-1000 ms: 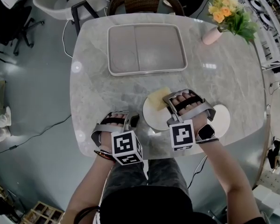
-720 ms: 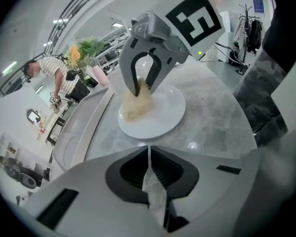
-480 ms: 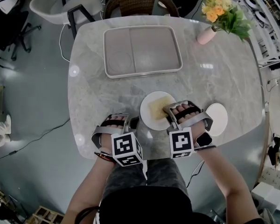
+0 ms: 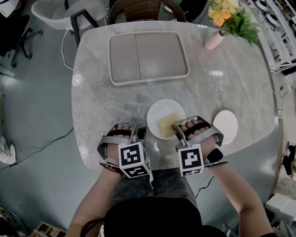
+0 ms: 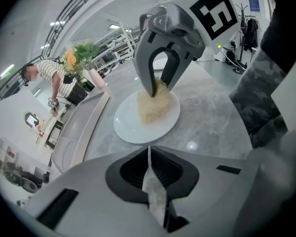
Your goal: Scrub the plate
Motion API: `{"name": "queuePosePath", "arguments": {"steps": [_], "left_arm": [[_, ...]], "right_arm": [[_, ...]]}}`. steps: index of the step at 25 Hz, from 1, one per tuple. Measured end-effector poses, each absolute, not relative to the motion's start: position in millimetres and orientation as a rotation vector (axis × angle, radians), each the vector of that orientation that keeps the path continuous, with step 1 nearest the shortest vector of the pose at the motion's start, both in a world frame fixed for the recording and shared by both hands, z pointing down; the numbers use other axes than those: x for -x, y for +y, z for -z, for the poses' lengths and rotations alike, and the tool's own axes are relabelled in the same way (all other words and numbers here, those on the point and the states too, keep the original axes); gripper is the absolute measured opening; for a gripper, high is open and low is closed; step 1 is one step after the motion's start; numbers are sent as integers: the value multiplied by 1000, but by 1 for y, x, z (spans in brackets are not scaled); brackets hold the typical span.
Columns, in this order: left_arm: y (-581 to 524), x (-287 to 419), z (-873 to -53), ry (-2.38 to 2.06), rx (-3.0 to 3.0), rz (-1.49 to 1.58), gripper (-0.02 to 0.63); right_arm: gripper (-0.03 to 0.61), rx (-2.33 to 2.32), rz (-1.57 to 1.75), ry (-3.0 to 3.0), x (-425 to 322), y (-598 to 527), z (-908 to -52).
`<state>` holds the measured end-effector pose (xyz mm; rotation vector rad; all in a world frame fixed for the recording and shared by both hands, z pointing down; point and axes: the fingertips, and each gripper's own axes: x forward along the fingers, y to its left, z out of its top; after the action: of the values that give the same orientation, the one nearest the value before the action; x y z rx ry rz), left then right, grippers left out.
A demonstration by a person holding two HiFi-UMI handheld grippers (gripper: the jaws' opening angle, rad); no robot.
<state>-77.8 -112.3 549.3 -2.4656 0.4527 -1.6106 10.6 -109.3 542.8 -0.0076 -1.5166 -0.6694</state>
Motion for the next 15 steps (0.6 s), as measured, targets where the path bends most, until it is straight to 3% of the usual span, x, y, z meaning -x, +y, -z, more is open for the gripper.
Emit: {"name": "queuePosePath", "arguments": {"steps": [15], "left_arm": [[-95, 81, -547, 465, 2449, 1626, 26]], "right_arm": [[69, 95, 622, -1525, -6, -63, -537]]}}
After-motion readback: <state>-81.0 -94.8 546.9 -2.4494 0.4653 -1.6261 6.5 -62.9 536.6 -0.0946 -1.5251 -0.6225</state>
